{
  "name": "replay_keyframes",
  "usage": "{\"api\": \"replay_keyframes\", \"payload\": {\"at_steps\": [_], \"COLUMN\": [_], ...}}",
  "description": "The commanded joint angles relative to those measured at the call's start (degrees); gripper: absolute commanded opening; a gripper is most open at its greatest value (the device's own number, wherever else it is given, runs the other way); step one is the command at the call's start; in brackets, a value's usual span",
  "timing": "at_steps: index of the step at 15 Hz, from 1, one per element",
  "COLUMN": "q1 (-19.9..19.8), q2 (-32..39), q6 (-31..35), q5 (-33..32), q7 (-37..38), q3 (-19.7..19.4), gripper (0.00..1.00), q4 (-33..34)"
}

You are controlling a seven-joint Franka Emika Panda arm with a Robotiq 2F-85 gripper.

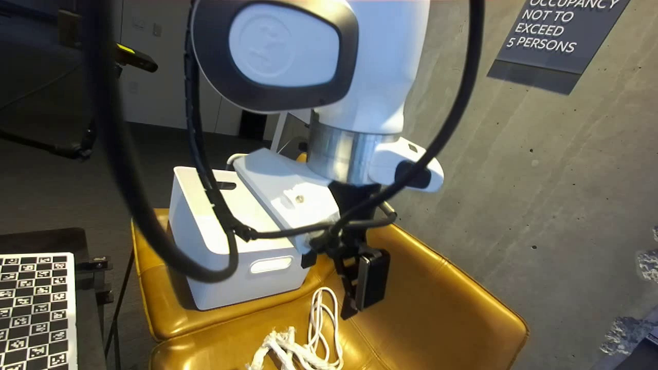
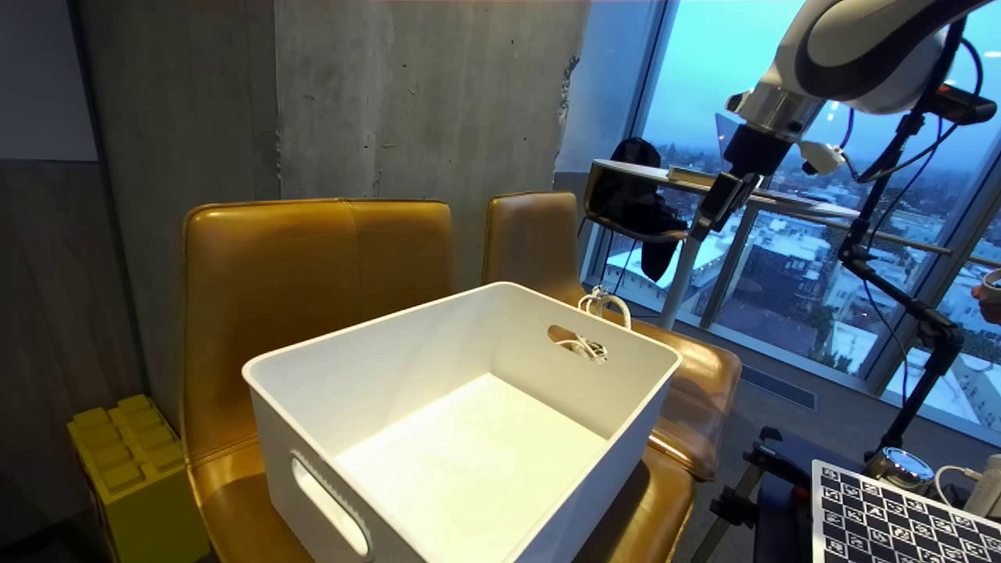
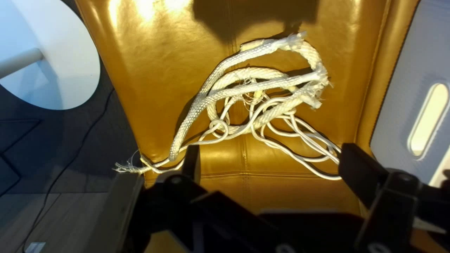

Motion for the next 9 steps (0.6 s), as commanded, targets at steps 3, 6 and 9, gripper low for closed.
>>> {"api": "replay_keyframes", "payload": {"at_steps": [3, 6, 9], "q1": [-4.07, -6.81, -9.48], "q2": [12.41, 18.17, 22.91], "q6": [1.58, 1.51, 1.52], "q5": [0.38, 0.34, -0.03], "q7": [-1.58, -2.33, -2.8], "q3": [1.55, 2.1, 2.69], "gripper": [1.0, 1.0, 1.0], "q4": [9.08, 14.64, 19.27]}}
